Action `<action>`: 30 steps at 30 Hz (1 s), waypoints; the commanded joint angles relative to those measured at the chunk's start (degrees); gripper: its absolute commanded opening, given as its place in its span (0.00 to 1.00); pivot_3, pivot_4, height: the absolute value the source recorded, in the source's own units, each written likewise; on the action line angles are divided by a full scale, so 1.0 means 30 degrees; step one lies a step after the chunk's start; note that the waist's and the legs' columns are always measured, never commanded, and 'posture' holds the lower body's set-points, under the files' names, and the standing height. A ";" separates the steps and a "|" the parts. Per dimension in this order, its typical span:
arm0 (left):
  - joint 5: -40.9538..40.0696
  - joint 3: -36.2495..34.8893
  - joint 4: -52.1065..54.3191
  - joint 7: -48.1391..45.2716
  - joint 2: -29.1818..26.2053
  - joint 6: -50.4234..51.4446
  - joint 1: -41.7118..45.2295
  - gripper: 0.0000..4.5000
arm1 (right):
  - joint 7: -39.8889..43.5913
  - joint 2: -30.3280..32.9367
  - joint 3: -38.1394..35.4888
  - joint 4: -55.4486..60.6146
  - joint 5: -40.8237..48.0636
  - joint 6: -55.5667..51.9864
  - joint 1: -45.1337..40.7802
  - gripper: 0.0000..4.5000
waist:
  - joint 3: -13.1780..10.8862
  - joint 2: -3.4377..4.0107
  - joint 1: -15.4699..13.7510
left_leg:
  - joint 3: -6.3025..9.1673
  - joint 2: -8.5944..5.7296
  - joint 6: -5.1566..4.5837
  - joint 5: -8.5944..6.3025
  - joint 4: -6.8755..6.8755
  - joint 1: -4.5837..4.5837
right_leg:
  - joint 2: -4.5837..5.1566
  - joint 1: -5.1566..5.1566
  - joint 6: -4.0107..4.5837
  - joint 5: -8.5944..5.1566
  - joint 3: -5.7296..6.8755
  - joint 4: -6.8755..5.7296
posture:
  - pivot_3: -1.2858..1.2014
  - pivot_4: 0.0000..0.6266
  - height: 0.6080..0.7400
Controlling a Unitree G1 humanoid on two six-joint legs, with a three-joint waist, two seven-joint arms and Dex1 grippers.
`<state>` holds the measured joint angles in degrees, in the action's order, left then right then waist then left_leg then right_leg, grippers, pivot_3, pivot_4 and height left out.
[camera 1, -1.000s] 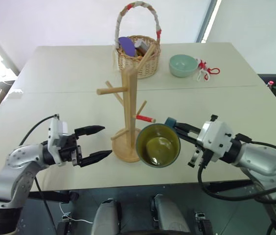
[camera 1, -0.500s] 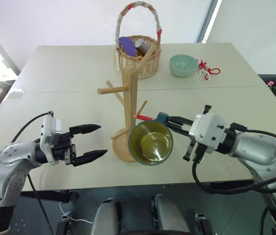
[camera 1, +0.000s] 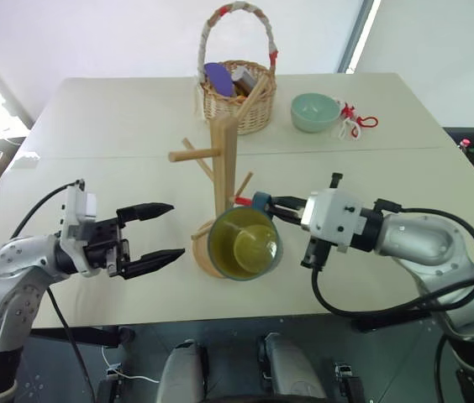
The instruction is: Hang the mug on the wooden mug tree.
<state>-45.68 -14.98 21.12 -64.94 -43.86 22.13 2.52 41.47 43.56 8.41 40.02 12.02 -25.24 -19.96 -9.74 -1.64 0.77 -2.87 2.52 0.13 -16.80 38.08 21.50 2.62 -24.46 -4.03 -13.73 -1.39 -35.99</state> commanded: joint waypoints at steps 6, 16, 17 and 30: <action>-0.0264 -0.0328 0.0901 0.0394 0.0027 -0.0070 0.0274 1.00 | 0.0118 -0.0327 0.0111 -0.0298 -0.0456 0.0141 -0.0889 0.33 | -0.0006 -0.0008 0.0001 | -0.0001 -0.0001 0.0000 0.0000 0.0000 0.0003 | 0.0004 0.0000 0.0000 0.0000 0.0000 0.0002 | 0.52 0.24 1.00; -0.0602 -0.0647 0.0538 0.1016 0.0180 0.0310 0.0390 1.00 | 0.0805 0.0005 -0.2724 0.0931 0.1890 -0.0750 -0.0367 0.66 | -0.0014 -0.0012 -0.0021 | 0.0002 0.0002 0.0000 0.0000 -0.0004 0.0006 | 0.0003 -0.0004 0.0000 0.0000 0.0001 0.0002 | 0.52 0.24 1.00; -0.0646 -0.0690 0.0464 0.1099 0.0182 0.0377 0.0389 1.00 | 0.0938 0.0102 -0.3207 0.1006 0.2347 -0.0938 -0.0196 0.66 | -0.0017 -0.0017 -0.0045 | 0.0005 0.0003 0.0000 -0.0001 -0.0005 0.0010 | 0.0003 -0.0003 0.0000 0.0000 0.0002 0.0005 | 0.52 0.24 1.00; 0.4687 -0.2227 -0.5204 0.8590 0.3764 -0.2719 -0.0539 1.00 | -0.1289 -0.5442 -0.8963 -0.6111 0.5078 0.2132 0.5062 0.66 | -0.0023 -0.0065 0.0056 | 0.0001 0.0022 -0.0001 0.0000 -0.0012 -0.0025 | -0.0024 0.0017 0.0002 0.0010 -0.0001 -0.0010 | 0.52 0.24 1.00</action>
<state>-33.52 -19.33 6.27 -41.21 -33.07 17.61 0.54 38.78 28.05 -17.49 24.04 28.84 -23.17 -4.77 -9.81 -1.84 0.93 -2.87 2.59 0.13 -16.80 38.04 21.43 2.55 -24.41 -4.02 -13.70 -1.39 -36.03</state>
